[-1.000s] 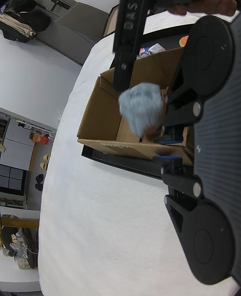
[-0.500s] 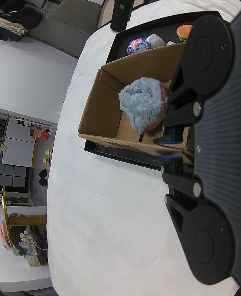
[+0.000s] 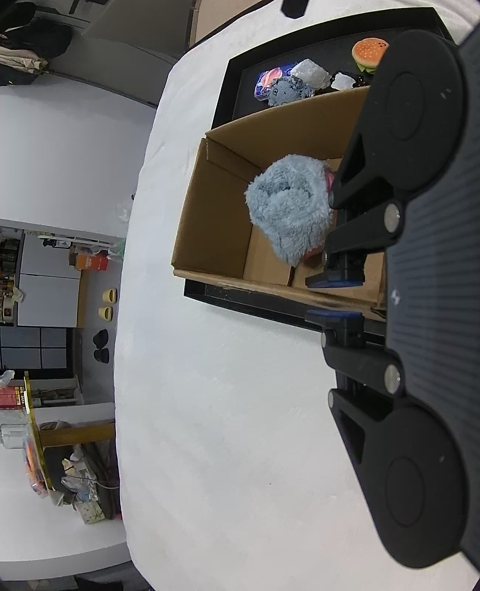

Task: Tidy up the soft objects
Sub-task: 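Open the right tool and withdraw it from the box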

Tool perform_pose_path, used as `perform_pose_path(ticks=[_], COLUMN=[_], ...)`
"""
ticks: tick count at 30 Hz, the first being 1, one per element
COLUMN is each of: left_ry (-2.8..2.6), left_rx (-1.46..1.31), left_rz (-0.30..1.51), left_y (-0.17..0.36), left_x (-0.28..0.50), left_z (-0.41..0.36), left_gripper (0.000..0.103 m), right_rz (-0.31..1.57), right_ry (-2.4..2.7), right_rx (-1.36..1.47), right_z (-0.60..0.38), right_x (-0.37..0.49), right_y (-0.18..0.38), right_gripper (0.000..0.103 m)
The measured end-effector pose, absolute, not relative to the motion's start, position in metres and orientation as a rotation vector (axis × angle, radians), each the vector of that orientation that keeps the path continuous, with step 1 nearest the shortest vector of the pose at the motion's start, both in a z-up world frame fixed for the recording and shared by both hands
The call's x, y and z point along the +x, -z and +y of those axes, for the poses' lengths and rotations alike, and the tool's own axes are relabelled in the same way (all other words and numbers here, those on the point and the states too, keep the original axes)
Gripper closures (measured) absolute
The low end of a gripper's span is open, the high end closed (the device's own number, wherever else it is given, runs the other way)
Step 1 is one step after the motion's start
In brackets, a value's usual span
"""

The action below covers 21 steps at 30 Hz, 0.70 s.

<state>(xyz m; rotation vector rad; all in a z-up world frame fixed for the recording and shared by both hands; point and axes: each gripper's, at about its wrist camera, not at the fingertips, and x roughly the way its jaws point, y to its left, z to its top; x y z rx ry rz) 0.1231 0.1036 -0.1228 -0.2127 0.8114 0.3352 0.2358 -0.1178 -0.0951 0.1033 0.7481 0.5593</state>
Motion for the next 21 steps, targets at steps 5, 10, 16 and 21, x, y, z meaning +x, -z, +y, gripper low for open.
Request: perform_pose_path(ticks=[5,10,16,21], left_ry=[-0.340,-0.367,-0.381,-0.385], left_rx=[-0.184,-0.141,-0.089,-0.079], left_rz=[0.814,0.808,0.795,0.791], left_y=[0.119,0.115,0.111,0.108], left_x=[0.123,0.123,0.124,0.126], left_z=[0.094,0.081,0.063,0.053], left_gripper=[0.076,0.035,0.025,0.023], right_rz=[0.753,0.778,0.828,0.866], right_ry=[-0.532,-0.508,-0.480,-0.465], right_rx=[0.112,0.118,0.132,0.145], right_z=[-0.139,-0.154,-0.170,-0.175], right_x=[0.233,0.231,0.226,0.224], right_y=[0.106,0.122,0.141,0.155], right_gripper=[0.042,0.042,0.029,0.020])
